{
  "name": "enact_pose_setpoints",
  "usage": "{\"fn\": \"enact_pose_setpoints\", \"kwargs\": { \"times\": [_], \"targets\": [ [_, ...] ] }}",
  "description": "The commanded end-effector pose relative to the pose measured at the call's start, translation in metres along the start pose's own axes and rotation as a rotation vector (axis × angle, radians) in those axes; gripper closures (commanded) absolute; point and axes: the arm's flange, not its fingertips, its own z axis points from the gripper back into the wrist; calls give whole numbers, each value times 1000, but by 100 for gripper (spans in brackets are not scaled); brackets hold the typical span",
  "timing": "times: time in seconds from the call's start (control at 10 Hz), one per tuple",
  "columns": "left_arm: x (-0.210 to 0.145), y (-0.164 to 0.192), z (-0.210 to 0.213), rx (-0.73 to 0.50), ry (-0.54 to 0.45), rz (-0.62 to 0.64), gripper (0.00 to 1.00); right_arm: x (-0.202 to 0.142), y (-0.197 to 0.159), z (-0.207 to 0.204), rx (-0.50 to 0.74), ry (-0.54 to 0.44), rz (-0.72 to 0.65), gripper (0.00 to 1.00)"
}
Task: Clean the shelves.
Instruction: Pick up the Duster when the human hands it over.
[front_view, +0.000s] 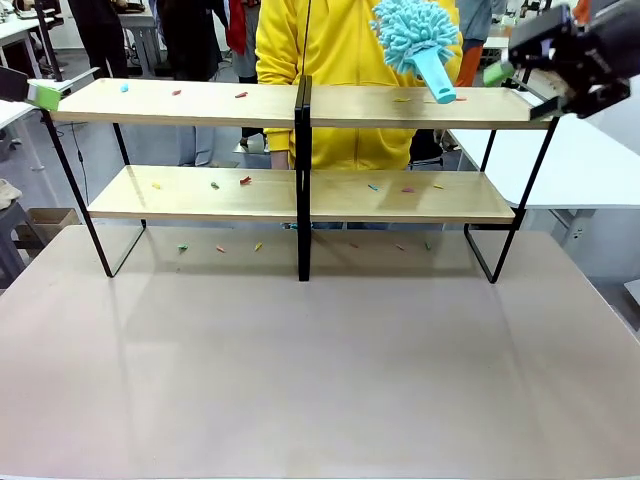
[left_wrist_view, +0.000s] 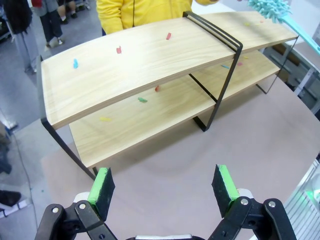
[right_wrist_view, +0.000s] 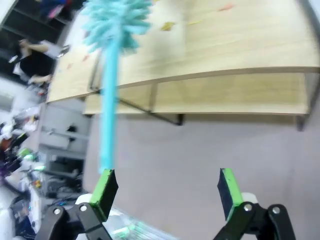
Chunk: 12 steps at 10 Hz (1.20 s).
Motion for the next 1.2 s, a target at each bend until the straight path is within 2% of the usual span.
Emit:
{"fn": "enact_pose_setpoints", "kwargs": {
  "times": [0.0, 0.1, 0.3, 0.4, 0.5, 1.0, 1.1],
  "targets": [
    [0, 0, 0, -5, -3, 0, 0, 40, 0, -16, 266, 149, -60, 0],
    [0, 0, 0, -5, -3, 0, 0, 56, -2, -29, 329, 222, -72, 0],
    [0, 0, 0, -5, -3, 0, 0, 77, -10, -59, 307, 282, -109, 0],
    [0, 0, 0, -5, -3, 0, 0, 86, -11, -68, 372, 292, -110, 0],
    [0, 0, 0, -5, -3, 0, 0, 90, -10, -71, 406, 277, -113, 0],
    [0, 0, 0, -5, -3, 0, 0, 95, -7, -90, 374, 245, -166, 0],
    [0, 0, 0, -5, -3, 0, 0, 95, -8, -91, 375, 235, -158, 56]
  ]
}}
